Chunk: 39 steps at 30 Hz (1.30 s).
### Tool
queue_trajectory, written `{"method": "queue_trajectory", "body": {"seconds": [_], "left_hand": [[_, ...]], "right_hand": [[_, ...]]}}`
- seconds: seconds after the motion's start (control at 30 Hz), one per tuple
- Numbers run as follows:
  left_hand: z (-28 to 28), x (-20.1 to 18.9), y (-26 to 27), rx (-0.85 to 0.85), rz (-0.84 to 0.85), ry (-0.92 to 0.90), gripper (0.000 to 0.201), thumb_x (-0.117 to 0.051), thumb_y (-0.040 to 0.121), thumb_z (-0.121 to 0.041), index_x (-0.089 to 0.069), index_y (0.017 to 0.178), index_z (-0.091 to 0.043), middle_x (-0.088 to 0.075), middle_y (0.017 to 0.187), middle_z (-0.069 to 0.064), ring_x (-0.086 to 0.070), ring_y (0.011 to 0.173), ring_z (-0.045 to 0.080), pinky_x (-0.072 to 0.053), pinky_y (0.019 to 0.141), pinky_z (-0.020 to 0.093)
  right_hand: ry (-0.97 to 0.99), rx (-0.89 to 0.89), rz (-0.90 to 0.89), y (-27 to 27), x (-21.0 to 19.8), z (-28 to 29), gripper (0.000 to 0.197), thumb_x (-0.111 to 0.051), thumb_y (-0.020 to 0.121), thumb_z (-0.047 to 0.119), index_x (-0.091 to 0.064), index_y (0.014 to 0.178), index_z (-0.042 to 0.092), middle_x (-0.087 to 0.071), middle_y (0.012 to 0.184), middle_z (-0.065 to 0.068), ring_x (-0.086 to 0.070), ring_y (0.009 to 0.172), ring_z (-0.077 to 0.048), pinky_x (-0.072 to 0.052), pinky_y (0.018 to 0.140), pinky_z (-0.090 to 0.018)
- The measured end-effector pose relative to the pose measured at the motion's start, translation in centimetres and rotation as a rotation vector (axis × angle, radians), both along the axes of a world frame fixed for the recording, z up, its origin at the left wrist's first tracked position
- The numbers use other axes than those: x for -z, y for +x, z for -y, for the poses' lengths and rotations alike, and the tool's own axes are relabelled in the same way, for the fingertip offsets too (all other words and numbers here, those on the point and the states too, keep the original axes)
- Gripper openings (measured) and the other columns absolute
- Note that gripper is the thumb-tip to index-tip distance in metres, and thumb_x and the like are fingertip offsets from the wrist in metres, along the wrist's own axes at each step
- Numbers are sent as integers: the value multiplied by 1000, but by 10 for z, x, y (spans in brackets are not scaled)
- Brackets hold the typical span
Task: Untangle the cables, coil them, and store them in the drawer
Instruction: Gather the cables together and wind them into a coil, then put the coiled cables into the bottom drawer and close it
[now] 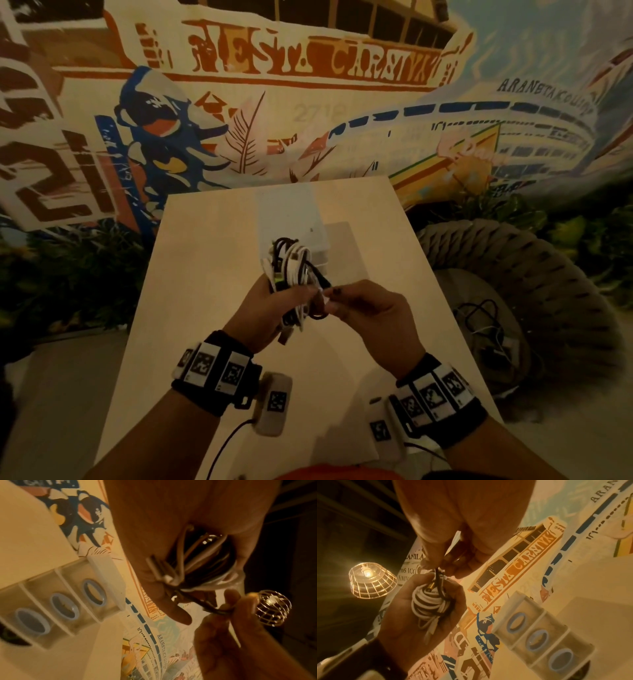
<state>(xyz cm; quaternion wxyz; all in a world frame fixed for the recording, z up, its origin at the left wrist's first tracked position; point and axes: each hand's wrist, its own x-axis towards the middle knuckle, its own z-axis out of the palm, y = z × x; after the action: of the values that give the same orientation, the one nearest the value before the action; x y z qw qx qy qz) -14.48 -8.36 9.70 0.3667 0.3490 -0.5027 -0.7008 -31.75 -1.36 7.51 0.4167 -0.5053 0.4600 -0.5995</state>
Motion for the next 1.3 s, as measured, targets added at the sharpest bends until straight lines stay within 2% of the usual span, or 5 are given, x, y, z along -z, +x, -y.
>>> {"method": "queue_trajectory", "body": {"seconds": [0.2, 0.33, 0.67, 1.07, 1.3], "left_hand": [[5, 0, 3, 82, -90, 95, 53, -67, 84, -14, -57, 135, -3, -48, 129, 47, -47, 119, 64, -36, 101, 77], [-1, 3, 3, 92, -103, 55, 43, -66, 86, -12, -64, 128, -7, -44, 126, 50, -55, 107, 57, -44, 97, 65], [-7, 20, -4, -198, 48, 48, 42, -70, 83, -20, -61, 121, -6, -69, 93, 17, -66, 80, 35, -57, 66, 41], [16, 28, 15, -18, 303, -113, 50, -76, 78, -24, -61, 123, -8, -71, 90, 19, -69, 75, 42, -60, 68, 54], [93, 16, 26, -104, 754, -471, 43, -75, 85, -17, -51, 118, -29, -68, 92, -20, -64, 84, -7, -48, 68, 16]], "right_hand": [[196, -24, 173, 10, -17, 14, 42, -82, 73, 1, -66, 110, 13, -70, 72, -14, -71, 64, -24, -60, 66, -32], [274, -77, 195, 13, -10, 22, 18, -82, 74, 10, -70, 87, 8, -69, 85, -25, -66, 61, -23, -56, 61, -31], [-52, 90, -663, 11, 20, 23, 6, -74, 90, 25, -78, 93, 29, -57, 77, 21, -54, 75, 0, -38, 66, -11], [229, -48, -540, 12, 30, 56, 48, -87, 71, 29, -39, 73, 20, -39, 64, 2, -31, 58, -10, -30, 56, -25], [709, -115, 145, 5, 106, 88, 29, -71, 94, 25, -64, 119, 15, -69, 116, -10, -71, 99, -25, -60, 86, -37]]}}
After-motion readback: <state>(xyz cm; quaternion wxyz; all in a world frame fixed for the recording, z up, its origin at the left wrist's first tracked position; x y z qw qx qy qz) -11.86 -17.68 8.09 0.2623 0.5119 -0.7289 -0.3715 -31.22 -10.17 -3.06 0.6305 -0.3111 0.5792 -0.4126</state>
